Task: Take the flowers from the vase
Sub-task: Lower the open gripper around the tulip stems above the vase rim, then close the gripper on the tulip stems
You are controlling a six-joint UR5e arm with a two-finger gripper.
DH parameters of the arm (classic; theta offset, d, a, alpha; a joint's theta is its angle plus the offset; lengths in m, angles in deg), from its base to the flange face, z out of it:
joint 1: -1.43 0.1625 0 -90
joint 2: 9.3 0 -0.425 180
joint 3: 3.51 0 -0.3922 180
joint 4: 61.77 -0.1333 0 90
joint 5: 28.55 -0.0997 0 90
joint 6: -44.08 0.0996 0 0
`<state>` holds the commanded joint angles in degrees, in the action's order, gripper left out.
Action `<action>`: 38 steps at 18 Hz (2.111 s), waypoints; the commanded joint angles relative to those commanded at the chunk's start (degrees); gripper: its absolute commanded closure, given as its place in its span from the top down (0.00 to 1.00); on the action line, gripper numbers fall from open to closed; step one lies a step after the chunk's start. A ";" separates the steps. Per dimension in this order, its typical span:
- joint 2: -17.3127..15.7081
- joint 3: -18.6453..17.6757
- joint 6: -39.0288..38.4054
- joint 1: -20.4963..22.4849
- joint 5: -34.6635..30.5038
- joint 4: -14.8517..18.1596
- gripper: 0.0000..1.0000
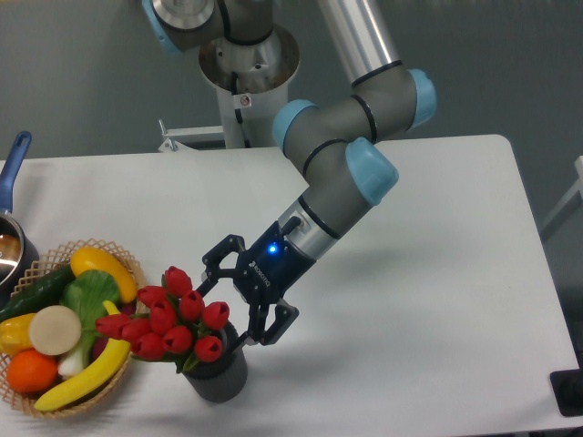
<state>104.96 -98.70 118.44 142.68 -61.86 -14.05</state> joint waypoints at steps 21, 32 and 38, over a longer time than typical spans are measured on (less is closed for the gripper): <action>1.41 0.97 -0.53 -3.08 0.09 -0.09 0.96; 1.14 0.97 -0.62 -2.82 0.09 -0.09 0.59; 1.06 0.97 -0.79 -2.38 0.09 -0.09 0.55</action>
<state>106.01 -97.73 117.64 140.30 -61.77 -14.14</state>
